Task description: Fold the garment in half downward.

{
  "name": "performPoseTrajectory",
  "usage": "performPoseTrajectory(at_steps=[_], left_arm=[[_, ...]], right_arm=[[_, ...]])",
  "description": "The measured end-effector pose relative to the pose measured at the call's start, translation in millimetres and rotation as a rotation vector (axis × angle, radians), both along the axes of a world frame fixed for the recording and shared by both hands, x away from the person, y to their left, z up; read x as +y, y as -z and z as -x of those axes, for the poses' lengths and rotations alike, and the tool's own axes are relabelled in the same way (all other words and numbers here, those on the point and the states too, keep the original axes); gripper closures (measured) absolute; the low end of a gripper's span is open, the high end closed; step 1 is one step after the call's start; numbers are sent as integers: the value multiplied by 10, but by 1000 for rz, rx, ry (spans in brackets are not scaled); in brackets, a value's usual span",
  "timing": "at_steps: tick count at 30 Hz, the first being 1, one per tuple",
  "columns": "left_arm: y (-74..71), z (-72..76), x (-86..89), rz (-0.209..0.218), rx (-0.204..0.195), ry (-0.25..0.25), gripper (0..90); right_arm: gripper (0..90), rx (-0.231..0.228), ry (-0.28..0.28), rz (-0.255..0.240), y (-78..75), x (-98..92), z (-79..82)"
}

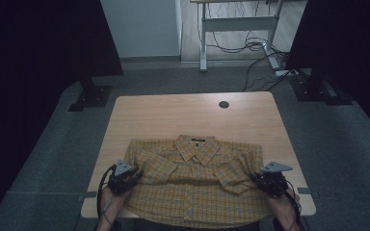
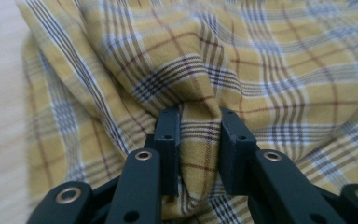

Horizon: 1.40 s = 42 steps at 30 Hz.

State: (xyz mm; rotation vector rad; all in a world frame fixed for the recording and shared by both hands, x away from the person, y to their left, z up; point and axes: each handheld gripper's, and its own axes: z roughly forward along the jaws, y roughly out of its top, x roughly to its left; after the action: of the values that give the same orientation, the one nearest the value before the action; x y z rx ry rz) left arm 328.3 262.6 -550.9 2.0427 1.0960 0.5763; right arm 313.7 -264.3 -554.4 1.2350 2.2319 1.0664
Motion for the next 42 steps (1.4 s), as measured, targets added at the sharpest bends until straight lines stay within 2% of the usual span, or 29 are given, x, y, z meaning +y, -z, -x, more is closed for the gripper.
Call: performPoseTrajectory(at_steps=[3,4,6,9,12,17,20,25,29,31,32,35,36,37,38,39,42], left_arm=[[-30,-18,23,12,17,-10,675],[-47,-25,35,26,28,-17,624],[-92,-49,63,82,57,-18,488],[-208,-83,82,113,41,-28,400],[-335,-157,92,127,31,-38,353],[-418,-459,107,133,58,-86,329],[-375,-706,114,145,103,-111,327],[-266,-965,74,145,163,-122,338],[-231,-1027,48,143,170,-118,385],[-228,-1031,31,133,168,-118,459],[-234,-1009,12,111,157,-119,514],[-243,-959,9,96,144,-102,658],[-243,-959,9,96,144,-102,699],[-255,-932,17,83,125,-100,699],[-270,-909,28,88,107,-101,756],[-312,-864,56,115,71,-101,764],[-406,-780,87,148,8,-93,818]], right_arm=[[798,8,-1,-12,8,-10,-8],[762,11,-2,-16,0,-13,-6],[641,13,-12,-48,-23,-27,-6],[527,-9,3,-64,-80,-34,-25],[461,-20,9,-77,-134,-29,-77],[407,-31,35,-105,-205,-15,-243],[387,-22,50,-121,-238,-1,-381],[374,-13,88,-150,-274,-3,-619],[417,30,111,-174,-254,-12,-797],[521,60,110,-172,-228,-2,-876],[584,75,112,-161,-218,8,-903],[750,98,103,-144,-203,32,-938],[750,98,103,-144,-203,32,-938],[788,94,96,-141,-208,39,-931],[813,65,91,-138,-248,51,-883],[815,49,88,-141,-269,50,-862],[822,-12,76,-148,-381,41,-766]])
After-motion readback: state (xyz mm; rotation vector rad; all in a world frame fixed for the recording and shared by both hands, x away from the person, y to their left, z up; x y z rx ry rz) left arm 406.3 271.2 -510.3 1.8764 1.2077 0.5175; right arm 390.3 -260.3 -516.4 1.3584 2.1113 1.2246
